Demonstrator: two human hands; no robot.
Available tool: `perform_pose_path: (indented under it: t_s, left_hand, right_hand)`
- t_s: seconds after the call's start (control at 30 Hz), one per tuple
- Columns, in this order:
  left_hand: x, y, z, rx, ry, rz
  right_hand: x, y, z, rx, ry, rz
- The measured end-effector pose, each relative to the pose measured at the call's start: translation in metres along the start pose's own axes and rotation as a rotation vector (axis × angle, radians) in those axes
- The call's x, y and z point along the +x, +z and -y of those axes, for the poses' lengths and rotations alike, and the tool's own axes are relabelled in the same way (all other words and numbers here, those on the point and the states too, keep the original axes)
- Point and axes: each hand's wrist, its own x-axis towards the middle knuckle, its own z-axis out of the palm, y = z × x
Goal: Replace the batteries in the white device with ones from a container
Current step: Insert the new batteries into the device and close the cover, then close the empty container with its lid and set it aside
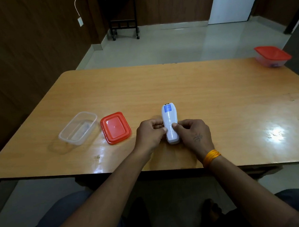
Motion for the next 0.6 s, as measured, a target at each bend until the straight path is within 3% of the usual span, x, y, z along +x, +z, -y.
perform_pose_path:
  t_s: [0.37, 0.5, 0.6]
  left_hand:
    - [0.000, 0.001, -0.007, 0.210, 0.027, -0.102]
    - [-0.002, -0.010, -0.014, 0.200, 0.073, -0.143]
    - [-0.004, -0.030, -0.021, 0.165, 0.092, -0.192]
  right_hand:
    - [0.002, 0.006, -0.005, -0.004, 0.024, -0.050]
    - [-0.008, 0.007, 0.007, -0.008, -0.099, -0.225]
    - [-0.016, 0.013, 0.020, 0.007, -0.198, -0.254]
